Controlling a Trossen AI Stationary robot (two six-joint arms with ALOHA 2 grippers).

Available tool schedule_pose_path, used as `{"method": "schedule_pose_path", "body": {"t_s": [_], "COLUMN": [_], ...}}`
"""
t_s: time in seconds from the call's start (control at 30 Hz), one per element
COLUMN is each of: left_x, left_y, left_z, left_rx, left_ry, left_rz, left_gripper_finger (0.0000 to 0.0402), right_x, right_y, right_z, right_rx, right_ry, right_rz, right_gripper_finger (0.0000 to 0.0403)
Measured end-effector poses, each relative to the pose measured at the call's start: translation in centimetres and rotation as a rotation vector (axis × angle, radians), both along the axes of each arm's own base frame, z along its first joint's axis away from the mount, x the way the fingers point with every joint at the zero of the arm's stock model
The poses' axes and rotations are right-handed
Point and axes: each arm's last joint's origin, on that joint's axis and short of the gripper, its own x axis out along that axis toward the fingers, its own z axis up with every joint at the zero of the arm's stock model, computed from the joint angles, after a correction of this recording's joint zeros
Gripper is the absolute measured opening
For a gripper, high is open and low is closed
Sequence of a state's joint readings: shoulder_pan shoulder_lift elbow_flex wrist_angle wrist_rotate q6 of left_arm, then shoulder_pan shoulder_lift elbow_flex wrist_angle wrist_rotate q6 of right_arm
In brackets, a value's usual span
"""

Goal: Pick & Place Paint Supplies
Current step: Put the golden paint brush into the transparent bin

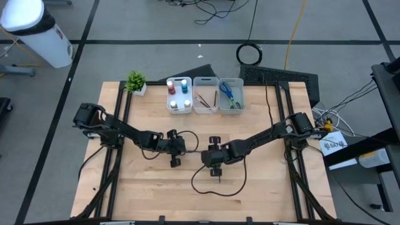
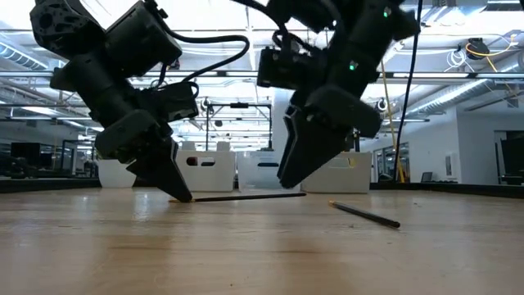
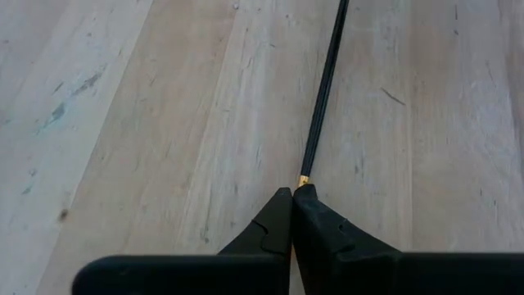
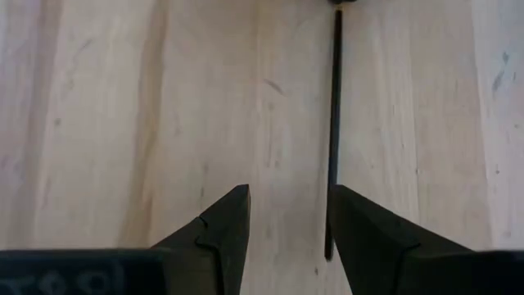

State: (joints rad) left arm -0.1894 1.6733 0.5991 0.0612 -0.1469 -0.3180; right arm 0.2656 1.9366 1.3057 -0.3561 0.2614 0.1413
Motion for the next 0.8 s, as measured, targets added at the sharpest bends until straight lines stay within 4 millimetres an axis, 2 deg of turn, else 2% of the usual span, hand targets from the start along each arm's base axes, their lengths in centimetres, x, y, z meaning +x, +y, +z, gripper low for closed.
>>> {"method": "schedule_pose_path", "body": {"t_s": [0.27, 0.47, 0.57, 0.7, 0.8], "left_x": [0.0, 0.0, 0.0, 0.0, 0.0], "left_y": [0.0, 0.0, 0.0, 0.0, 0.0], "left_z": [0.0, -0.1, -0.1, -0.1, -0.1], "left_rx": [-0.001, 0.001, 0.002, 0.003, 0.005], "left_ry": [0.001, 0.002, 0.002, 0.001, -0.003], "left_rz": [0.000, -0.002, 0.000, 0.001, 0.001], "left_gripper_finger": [0.0007, 0.0011, 0.0005, 0.0017, 0.0012], "right_x": [-1.3, -2.1, -2.2, -2.7, -3.2], "right_y": [-2.7, -4.2, -4.4, -4.4, -4.6], "right_z": [-3.4, -4.6, -4.8, -5.3, -5.8], "right_rx": [0.016, 0.108, 0.134, 0.139, 0.144], "right_ry": [-0.057, -0.005, 0.013, 0.047, 0.076], "right_rz": [-0.064, -0.081, -0.065, 0.004, 0.029], "right_gripper_finger": [0.0155, 0.0146, 0.0108, 0.0023, 0.0009]}}
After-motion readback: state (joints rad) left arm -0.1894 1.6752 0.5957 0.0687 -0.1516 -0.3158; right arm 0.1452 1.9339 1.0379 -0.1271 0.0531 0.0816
